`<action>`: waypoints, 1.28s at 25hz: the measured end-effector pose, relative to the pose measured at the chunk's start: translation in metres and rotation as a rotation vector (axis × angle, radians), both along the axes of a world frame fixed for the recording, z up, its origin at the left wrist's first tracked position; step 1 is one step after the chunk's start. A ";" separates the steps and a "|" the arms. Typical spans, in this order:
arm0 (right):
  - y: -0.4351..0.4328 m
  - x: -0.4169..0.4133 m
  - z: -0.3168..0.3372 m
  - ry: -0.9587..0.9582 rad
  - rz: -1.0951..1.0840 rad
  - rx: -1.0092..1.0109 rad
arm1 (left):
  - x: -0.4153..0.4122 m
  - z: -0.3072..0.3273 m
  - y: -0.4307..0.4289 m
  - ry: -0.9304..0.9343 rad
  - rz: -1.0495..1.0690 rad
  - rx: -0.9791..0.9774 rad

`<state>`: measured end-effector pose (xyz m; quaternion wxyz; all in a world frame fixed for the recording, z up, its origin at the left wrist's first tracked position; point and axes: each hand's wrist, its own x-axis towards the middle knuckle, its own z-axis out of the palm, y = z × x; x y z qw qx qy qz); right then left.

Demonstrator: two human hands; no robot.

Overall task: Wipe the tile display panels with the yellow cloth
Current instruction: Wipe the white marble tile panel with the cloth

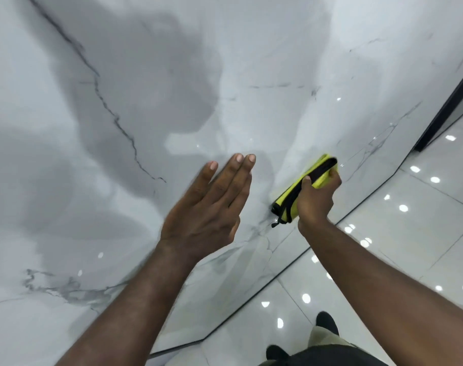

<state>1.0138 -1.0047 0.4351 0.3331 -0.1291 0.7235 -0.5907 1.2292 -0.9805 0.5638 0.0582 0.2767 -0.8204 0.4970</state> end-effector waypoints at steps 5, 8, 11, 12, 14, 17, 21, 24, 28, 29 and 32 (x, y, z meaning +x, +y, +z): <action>-0.016 -0.011 0.060 0.106 -0.080 -0.125 | -0.008 0.014 0.015 0.228 0.046 0.052; 0.007 0.013 0.086 0.478 0.054 -0.352 | -0.003 0.027 0.016 0.305 0.049 0.082; 0.005 0.005 0.094 0.706 0.100 -0.488 | 0.006 0.036 0.017 0.288 0.040 0.089; -0.002 -0.003 0.102 0.535 0.034 -0.401 | 0.007 0.039 0.017 0.276 0.031 0.089; -0.011 -0.009 0.119 0.272 -0.013 -0.259 | 0.006 0.044 0.013 0.274 0.007 0.082; 0.003 0.008 0.127 0.761 0.150 -0.576 | -0.007 0.052 0.005 0.284 -0.018 0.071; -0.024 -0.038 0.133 0.368 0.014 -0.354 | -0.033 0.055 -0.006 0.285 -0.029 0.062; -0.011 -0.040 0.131 0.552 0.096 -0.464 | -0.051 0.054 -0.014 0.302 -0.028 0.075; -0.029 -0.071 0.096 0.416 0.024 -0.423 | -0.079 0.049 -0.024 0.279 -0.031 0.083; -0.036 -0.077 0.087 0.206 -0.003 -0.290 | -0.086 0.047 -0.027 0.271 -0.030 0.084; -0.024 -0.069 0.068 0.362 0.020 -0.416 | -0.109 0.035 -0.042 0.240 -0.054 0.084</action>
